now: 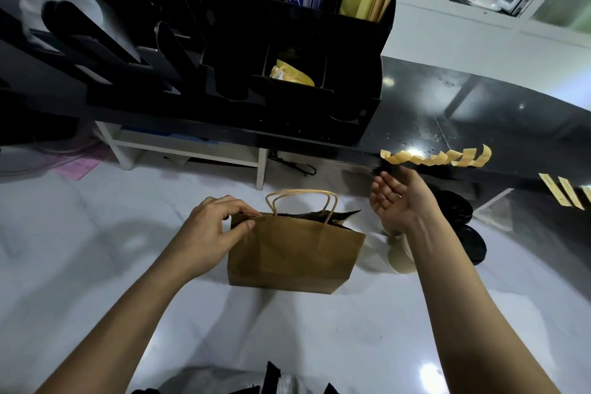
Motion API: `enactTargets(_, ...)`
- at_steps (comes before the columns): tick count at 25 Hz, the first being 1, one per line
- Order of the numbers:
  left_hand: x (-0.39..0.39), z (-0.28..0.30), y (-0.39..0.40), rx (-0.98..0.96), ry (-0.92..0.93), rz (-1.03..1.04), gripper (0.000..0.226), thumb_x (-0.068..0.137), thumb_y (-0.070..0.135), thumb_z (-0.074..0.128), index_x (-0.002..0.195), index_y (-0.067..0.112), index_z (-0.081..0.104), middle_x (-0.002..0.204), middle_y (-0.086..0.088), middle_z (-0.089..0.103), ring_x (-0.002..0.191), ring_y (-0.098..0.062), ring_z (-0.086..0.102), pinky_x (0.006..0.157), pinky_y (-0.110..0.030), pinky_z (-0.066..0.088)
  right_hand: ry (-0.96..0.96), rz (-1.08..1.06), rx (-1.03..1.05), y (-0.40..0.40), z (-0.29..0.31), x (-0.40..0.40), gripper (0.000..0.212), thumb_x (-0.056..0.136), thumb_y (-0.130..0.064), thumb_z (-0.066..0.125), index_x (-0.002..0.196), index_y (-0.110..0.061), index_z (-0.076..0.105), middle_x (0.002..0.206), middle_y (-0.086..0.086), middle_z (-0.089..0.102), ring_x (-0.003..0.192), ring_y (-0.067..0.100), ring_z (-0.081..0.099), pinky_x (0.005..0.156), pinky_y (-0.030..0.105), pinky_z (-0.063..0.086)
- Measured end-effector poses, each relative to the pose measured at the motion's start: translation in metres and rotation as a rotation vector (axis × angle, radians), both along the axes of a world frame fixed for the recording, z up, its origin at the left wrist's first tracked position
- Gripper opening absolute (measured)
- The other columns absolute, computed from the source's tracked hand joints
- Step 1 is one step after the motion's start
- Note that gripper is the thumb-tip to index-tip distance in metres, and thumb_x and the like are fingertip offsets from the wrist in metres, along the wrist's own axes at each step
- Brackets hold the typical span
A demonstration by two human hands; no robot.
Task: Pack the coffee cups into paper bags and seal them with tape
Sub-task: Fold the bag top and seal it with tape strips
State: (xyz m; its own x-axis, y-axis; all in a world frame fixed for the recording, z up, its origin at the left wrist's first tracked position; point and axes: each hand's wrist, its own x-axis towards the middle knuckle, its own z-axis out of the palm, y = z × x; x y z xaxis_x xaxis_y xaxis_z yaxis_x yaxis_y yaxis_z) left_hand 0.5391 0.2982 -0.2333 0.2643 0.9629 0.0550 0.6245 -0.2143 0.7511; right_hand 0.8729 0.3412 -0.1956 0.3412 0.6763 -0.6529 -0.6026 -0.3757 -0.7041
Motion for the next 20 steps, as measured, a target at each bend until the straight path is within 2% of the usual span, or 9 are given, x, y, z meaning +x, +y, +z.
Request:
enactTargets(5,0.0,0.0,0.0,-0.001,-0.002,0.003,0.018,0.094,0.027,0.066,0.098,0.044,0.067,0.1,0.028,0.062,0.105,0.003,0.049,0.081,-0.014,0.039,0.048,0.007,0.019,0.01,0.007,0.0,0.034,0.095,-0.042,0.06,0.096,-0.01,0.07,0.081,0.005,0.072,0.077,0.019,0.066,0.077,0.031,0.052)
enactTargets(8,0.0,-0.002,0.001,0.003,-0.01,0.004,0.015,0.094,0.027,0.066,0.101,0.039,0.071,0.1,0.026,0.063,0.106,0.002,0.049,0.082,-0.015,0.039,0.016,0.057,0.003,0.013,0.009,-0.001,0.015,0.094,-0.025,0.06,0.086,-0.013,0.066,0.073,0.002,0.072,0.073,0.016,0.066,0.072,0.03,0.051)
enactTargets(10,0.0,-0.001,0.0,-0.003,-0.016,0.008,0.016,0.094,0.027,0.065,0.101,0.039,0.071,0.1,0.026,0.063,0.106,0.003,0.049,0.081,-0.014,0.038,-0.041,0.076,-0.004,0.013,0.012,-0.001,0.012,0.093,-0.017,0.06,0.081,-0.015,0.063,0.07,-0.001,0.071,0.07,0.013,0.065,0.07,0.029,0.05)
enactTargets(17,0.001,0.001,0.0,-0.006,-0.021,0.011,0.017,0.095,0.027,0.065,0.102,0.041,0.071,0.097,0.024,0.062,0.105,0.001,0.049,0.081,-0.012,0.037,-0.167,0.154,0.046,-0.001,0.013,-0.007,0.016,0.094,-0.024,0.07,0.087,-0.01,0.068,0.06,-0.006,0.065,0.061,0.005,0.064,0.063,0.023,0.049)
enactTargets(20,0.002,0.001,-0.001,0.006,-0.027,0.016,0.018,0.094,0.026,0.065,0.103,0.039,0.073,0.097,0.024,0.063,0.103,-0.001,0.05,0.081,-0.011,0.037,-0.164,0.219,0.098,-0.022,0.017,-0.016,0.012,0.094,-0.019,0.068,0.097,-0.008,0.072,0.07,-0.003,0.069,0.061,0.005,0.065,0.064,0.022,0.051)
